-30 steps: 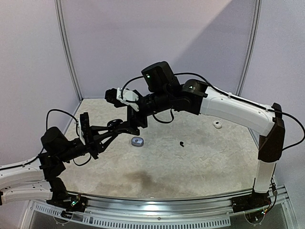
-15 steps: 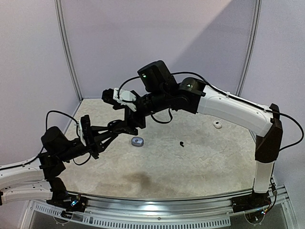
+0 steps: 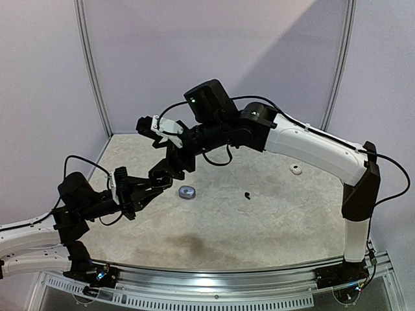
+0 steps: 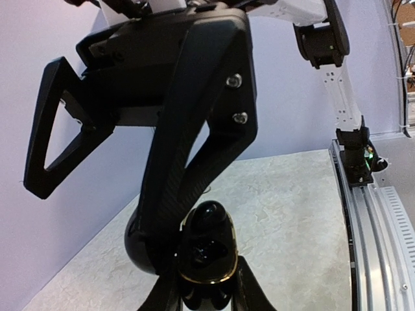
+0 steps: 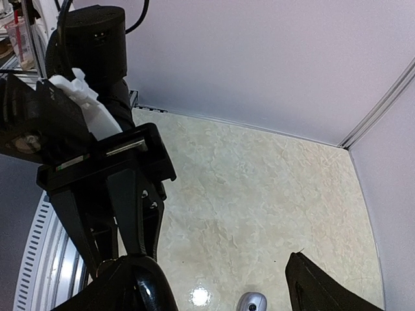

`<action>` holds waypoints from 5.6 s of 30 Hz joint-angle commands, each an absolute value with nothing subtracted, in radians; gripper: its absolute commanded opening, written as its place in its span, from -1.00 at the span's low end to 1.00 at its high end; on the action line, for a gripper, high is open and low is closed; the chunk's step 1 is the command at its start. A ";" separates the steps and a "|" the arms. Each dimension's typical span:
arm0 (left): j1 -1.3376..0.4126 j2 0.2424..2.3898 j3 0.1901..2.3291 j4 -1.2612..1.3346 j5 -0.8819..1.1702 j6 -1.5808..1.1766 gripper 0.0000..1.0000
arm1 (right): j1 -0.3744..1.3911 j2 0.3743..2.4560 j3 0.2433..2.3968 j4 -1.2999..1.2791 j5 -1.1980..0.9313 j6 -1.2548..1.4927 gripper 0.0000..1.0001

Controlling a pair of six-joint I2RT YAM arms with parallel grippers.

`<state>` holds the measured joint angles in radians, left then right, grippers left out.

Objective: Insert the wireless bluetooth earbuds into the charging case
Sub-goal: Open the charging case at the center of the board, then pass from the left arm to the right, then pass from the right arm to the left, then pick up the left earbud from the center of the board.

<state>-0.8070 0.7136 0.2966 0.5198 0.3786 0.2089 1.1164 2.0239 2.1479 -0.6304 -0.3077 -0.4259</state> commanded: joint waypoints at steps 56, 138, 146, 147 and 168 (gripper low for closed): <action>-0.810 0.732 0.244 0.550 0.284 -0.038 -0.21 | 1.006 2.065 2.208 -0.780 -0.729 -0.408 -1.00; -0.828 0.704 0.238 0.574 0.208 -0.123 -1.00 | 0.719 2.353 2.249 -1.197 0.098 0.305 0.20; -0.828 0.706 0.239 0.572 0.212 -0.114 -1.00 | 0.697 2.475 2.226 -1.251 0.148 0.282 0.28; -0.828 0.706 0.239 0.571 0.213 -0.114 -1.00 | 0.691 2.481 2.211 -1.247 0.123 0.288 0.25; -0.828 0.701 0.235 0.566 0.216 -0.100 -1.00 | 0.686 2.377 1.923 -1.218 0.070 0.349 -0.18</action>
